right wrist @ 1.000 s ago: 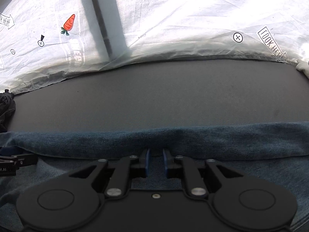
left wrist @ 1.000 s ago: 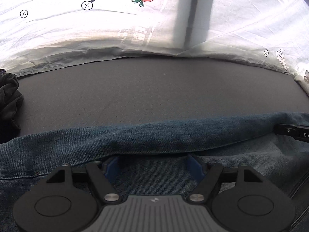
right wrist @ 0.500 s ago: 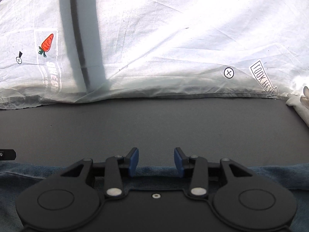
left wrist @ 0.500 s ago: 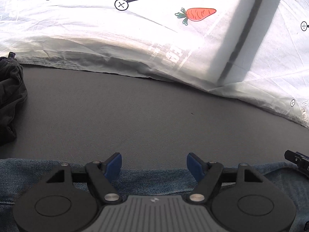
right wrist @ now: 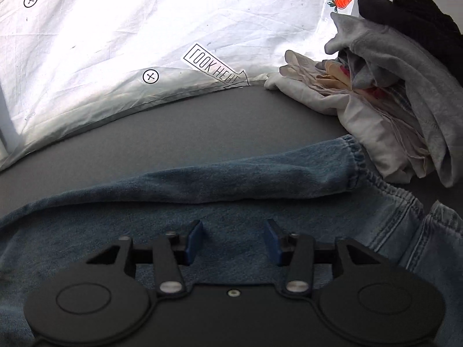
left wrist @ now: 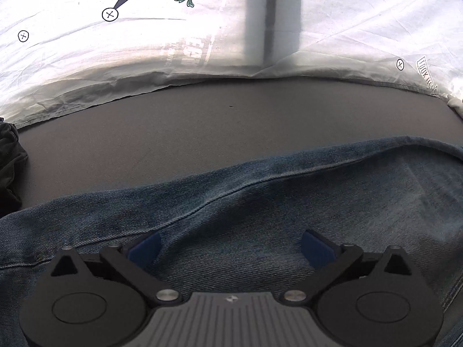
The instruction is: Fold clothes
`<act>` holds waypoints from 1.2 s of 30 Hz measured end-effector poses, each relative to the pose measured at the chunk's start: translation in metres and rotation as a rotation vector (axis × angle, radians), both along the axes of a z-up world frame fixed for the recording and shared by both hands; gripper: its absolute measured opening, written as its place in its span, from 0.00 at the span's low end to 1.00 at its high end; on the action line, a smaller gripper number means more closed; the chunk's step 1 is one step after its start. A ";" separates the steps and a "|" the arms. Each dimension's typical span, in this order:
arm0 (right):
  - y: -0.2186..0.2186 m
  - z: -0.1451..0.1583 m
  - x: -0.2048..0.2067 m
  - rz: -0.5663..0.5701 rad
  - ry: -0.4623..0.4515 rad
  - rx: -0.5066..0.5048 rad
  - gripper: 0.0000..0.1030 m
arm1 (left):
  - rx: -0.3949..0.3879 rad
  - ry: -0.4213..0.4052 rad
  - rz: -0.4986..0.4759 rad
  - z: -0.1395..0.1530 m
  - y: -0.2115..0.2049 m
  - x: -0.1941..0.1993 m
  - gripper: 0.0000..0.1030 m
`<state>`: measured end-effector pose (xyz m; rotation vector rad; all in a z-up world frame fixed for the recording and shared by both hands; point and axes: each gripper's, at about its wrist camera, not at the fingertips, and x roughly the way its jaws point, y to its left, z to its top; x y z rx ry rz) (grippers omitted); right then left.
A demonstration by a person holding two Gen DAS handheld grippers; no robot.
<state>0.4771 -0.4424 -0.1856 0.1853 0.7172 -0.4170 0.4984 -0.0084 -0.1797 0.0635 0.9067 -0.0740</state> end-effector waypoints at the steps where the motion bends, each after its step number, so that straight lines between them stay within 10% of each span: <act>1: -0.007 -0.001 0.007 -0.003 -0.001 -0.011 0.46 | -0.003 -0.001 -0.002 0.001 0.001 0.001 1.00; 17: -0.072 -0.005 0.113 -0.053 0.022 -0.069 0.83 | -0.004 -0.044 -0.011 0.005 0.004 0.000 1.00; 29: 0.013 0.032 -0.104 -0.011 0.068 -0.296 0.96 | -0.060 -0.006 0.077 0.046 0.017 -0.031 1.00; 36: -0.028 0.021 -0.234 -0.263 0.128 -0.072 0.96 | -0.090 0.029 0.085 0.057 0.005 -0.140 1.00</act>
